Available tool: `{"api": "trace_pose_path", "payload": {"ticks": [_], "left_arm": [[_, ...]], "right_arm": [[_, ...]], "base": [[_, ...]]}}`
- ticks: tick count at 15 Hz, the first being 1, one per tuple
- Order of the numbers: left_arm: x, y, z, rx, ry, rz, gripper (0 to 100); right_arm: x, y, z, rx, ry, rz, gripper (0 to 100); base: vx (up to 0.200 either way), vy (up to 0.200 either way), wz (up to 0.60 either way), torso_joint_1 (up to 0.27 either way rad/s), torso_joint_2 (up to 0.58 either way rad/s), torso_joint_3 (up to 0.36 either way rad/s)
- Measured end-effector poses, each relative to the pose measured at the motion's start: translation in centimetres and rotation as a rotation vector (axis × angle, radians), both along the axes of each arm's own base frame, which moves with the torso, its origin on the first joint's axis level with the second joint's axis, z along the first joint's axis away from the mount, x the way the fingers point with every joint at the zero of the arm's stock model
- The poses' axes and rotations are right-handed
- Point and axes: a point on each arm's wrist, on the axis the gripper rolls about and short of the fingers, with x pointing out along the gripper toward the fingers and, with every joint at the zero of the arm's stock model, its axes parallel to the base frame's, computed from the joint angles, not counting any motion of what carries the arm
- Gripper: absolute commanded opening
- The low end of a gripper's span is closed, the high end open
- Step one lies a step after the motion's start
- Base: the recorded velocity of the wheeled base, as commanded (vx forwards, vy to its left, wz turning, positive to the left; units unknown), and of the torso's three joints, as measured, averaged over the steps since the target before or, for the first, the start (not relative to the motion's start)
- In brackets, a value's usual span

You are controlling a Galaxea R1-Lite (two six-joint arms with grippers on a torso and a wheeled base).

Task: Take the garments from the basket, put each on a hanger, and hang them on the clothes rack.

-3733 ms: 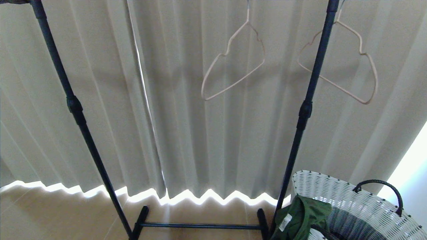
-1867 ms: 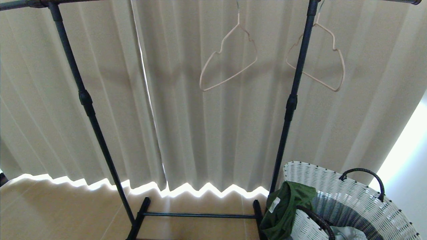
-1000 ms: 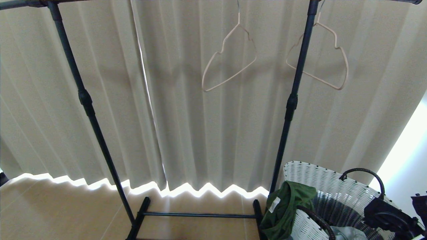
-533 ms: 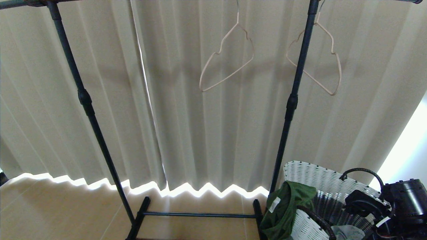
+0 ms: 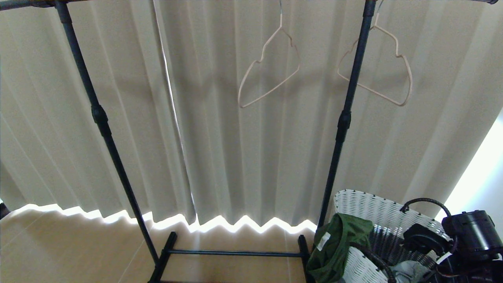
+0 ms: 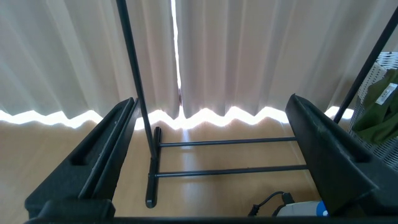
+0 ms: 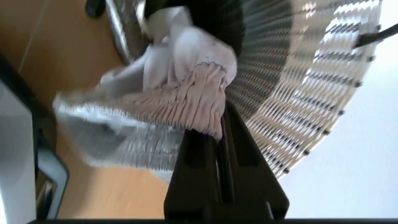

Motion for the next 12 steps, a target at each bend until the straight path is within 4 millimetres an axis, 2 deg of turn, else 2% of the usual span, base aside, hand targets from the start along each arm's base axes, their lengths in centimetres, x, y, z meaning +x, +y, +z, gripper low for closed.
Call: {"api": "trace_pose_path", "payload": {"ticks": [2, 6, 12], "left_arm": [[0.0, 0.0, 0.0, 0.0, 0.0, 0.0, 100], [0.0, 0.0, 0.0, 0.0, 0.0, 0.0, 100], [0.0, 0.0, 0.0, 0.0, 0.0, 0.0, 100]], "right_arm": [[-0.2, 0.0, 0.4, 0.003, -0.027, 0.0, 0], [-1.4, 0.0, 2.5, 0.019, -0.149, 0.007, 0], [-5.5, -0.3, 7.0, 0.043, -0.394, 0.015, 0]], "base": [[0.0, 0.0, 0.0, 0.0, 0.0, 0.0], [0.0, 0.0, 0.0, 0.0, 0.0, 0.0], [0.0, 0.0, 0.0, 0.0, 0.0, 0.0]]}}
